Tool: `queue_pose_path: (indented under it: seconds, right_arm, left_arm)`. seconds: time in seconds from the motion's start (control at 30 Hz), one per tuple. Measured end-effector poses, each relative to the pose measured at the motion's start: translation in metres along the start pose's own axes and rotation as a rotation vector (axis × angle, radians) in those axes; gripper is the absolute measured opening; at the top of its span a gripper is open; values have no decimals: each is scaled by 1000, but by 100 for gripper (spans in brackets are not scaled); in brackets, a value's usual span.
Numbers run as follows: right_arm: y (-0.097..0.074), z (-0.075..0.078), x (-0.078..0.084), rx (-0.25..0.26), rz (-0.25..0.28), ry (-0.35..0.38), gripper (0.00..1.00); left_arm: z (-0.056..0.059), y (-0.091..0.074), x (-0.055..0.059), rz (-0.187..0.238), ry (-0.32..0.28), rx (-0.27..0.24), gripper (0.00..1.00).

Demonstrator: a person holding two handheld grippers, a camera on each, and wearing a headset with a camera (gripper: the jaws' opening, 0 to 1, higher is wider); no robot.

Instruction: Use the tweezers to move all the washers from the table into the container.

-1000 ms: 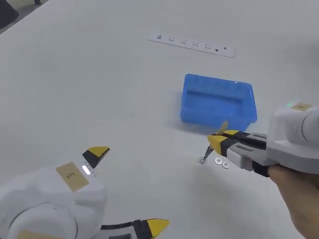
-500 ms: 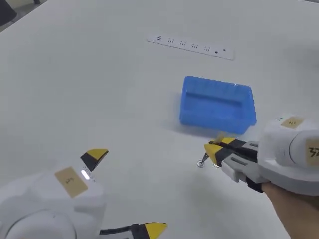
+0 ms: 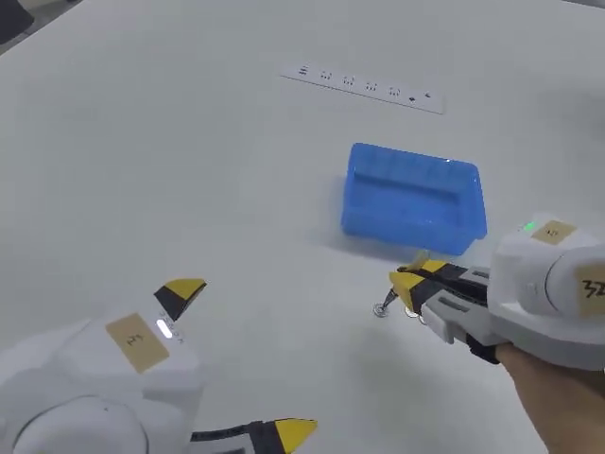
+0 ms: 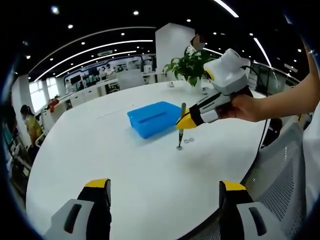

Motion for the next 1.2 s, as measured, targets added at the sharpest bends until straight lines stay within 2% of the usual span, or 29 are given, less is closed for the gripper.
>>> queue_pose_path:
  seconds: [0.17,0.53,0.9,1.2]
  right_arm:
    - [-3,0,-2,-4,-8,5,0]
    - [-23,6,-13,-10,8,23,0]
    - [-35,16,-42,15,48,-8,0]
    - [-39,23,-56,31,55,-51,0]
  left_arm:
    - [1,0,0,-4,2,4,92]
    - [1,0,0,-7,4,3,91]
    - [2,0,0,-2,6,1,91]
    - [1,0,-1,-3,4,-5,91]
Point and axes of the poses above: the centre of the closed fingertips' face, and the gripper's own axes: y roughly forward along the fingers, z roughly to its right, x roughly out of its underside, the point moved 8 cm from there along -y, roughly backward along the fingers, and after that the axes turned 11 degrees about -x, right-handed, at the moved point
